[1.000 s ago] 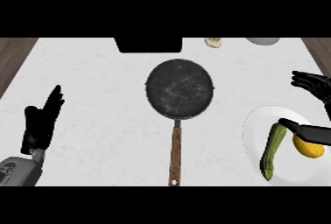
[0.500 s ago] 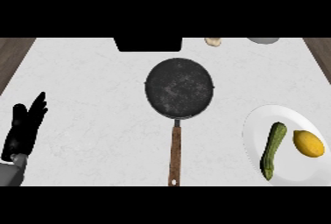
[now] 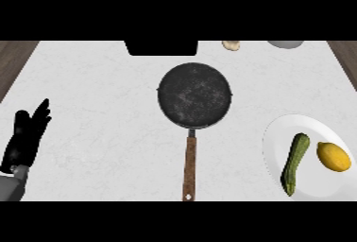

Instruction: Pick the lemon from the plate and place it in the pan

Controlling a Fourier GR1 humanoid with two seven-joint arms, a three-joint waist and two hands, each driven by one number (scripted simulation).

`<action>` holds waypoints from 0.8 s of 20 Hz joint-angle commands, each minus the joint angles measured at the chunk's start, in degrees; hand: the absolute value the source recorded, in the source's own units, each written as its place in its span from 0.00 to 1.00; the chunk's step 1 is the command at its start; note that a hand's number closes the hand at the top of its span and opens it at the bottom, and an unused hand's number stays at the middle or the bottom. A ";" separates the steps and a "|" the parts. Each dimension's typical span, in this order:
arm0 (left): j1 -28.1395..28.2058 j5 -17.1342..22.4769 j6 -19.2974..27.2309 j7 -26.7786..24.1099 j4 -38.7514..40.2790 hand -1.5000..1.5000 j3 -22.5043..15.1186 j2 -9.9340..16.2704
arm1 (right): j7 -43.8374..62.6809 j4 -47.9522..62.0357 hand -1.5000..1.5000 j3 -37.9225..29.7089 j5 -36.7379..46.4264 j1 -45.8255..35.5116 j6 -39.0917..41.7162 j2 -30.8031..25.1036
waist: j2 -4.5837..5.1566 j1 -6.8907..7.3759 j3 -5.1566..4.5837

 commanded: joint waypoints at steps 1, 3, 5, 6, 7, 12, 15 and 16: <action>-1.90 -0.11 -0.13 2.42 -1.06 0.50 0.33 0.35 | 3.56 -4.06 0.00 4.19 10.00 -0.75 -2.16 -5.65 | 0.05 0.32 -0.02; -0.52 0.66 -1.97 0.27 0.92 0.50 1.52 0.83 | 7.41 -5.72 0.00 4.93 11.65 -2.11 -0.65 -9.13 | 0.07 0.45 -0.11; 0.30 -0.34 -0.63 1.20 -1.69 0.50 0.52 -0.17 | 11.34 -10.15 0.00 8.50 15.51 -1.62 -3.33 -7.00 | -0.10 0.49 -0.05; -2.08 -1.19 -0.27 2.22 0.21 0.50 0.42 -0.22 | 10.31 -8.63 0.00 8.88 17.62 -3.22 -1.29 -10.03 | 0.18 0.47 -0.03; -1.27 -0.60 -0.43 3.29 -1.66 0.50 0.67 0.11 | 13.02 -12.46 0.00 11.73 20.32 -2.14 -4.14 -7.47 | -0.02 0.55 -0.02; 0.65 -3.21 2.08 1.95 -2.13 0.50 0.06 -3.06 | 20.18 -15.89 0.00 16.01 26.58 -3.74 -3.25 -6.14 | 0.04 0.30 0.00; 1.62 -1.99 -2.55 0.49 -0.36 0.50 3.76 -0.26 | 20.36 -17.74 0.00 16.41 29.57 0.01 -2.74 -4.30 | -0.08 -0.46 0.01; 2.32 -2.89 -0.20 4.92 -6.38 0.50 1.91 -0.91 | 22.86 -16.49 0.00 18.52 30.59 -3.62 -0.93 -3.41 | -0.06 0.32 0.04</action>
